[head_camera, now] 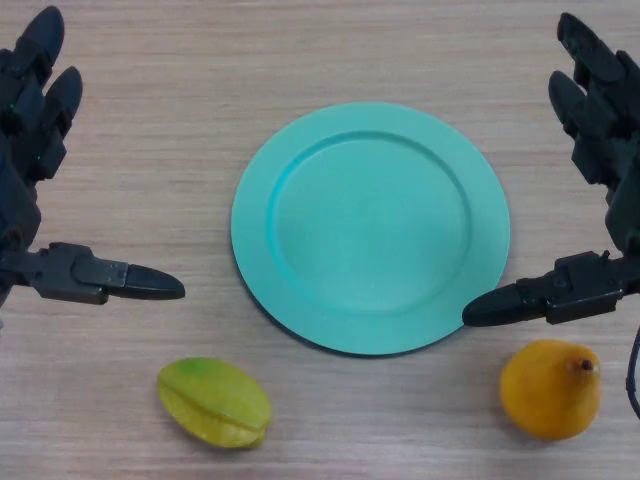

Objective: Pick up the yellow starfruit and place it on the plate

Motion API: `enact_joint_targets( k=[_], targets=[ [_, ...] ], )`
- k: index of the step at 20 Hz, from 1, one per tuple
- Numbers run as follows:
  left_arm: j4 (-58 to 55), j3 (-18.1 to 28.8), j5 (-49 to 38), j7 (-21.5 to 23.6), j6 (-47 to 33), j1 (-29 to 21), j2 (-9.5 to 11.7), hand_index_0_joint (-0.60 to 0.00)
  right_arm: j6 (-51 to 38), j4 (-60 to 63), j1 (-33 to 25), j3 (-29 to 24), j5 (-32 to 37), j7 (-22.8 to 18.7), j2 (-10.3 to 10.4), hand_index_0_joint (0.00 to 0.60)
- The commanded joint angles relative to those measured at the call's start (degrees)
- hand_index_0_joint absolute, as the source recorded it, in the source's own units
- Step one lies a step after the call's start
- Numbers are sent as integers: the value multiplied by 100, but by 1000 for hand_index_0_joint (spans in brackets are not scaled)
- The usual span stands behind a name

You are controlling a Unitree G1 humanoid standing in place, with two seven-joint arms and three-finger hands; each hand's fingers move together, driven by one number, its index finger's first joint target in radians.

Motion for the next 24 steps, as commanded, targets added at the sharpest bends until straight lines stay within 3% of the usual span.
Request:
enact_joint_targets(
  k=[1, 9, 11, 15, 17, 18, 20, 24],
  targets=[
    [-232, 383, -37, -66, -895, -171, 218, 0, -729, -208, -160, -68, -10, -60, -96, 0],
    [-474, 443, -146, -186, -742, -72, 188, 0, -831, -84, -239, -10, -29, -37, -54, 0],
    [-640, 464, -175, -227, -620, 149, 89, 0, -826, -25, -280, 37, -12, -81, -36, 0],
    [-802, 398, 841, -851, -997, 648, -92, 0, -726, 84, -425, 118, 107, -85, 5, 0],
    [-957, 355, 1123, -1424, -922, 1014, -213, 0, -680, 61, -445, 155, 71, -56, -3, 0],
    [-898, 243, 1476, -1335, -1218, 1200, -435, 0, -743, 96, -434, 181, 45, -58, 12, 0],
    [-723, 64, 1819, -1141, -1864, 1486, -626, 0, -764, 115, -431, 202, 70, -67, 40, 0],
    [-115, 77, 2571, -1131, -3390, 1845, -638, 0, -740, 60, -406, 189, 127, -85, 34, 0]
  ],
)
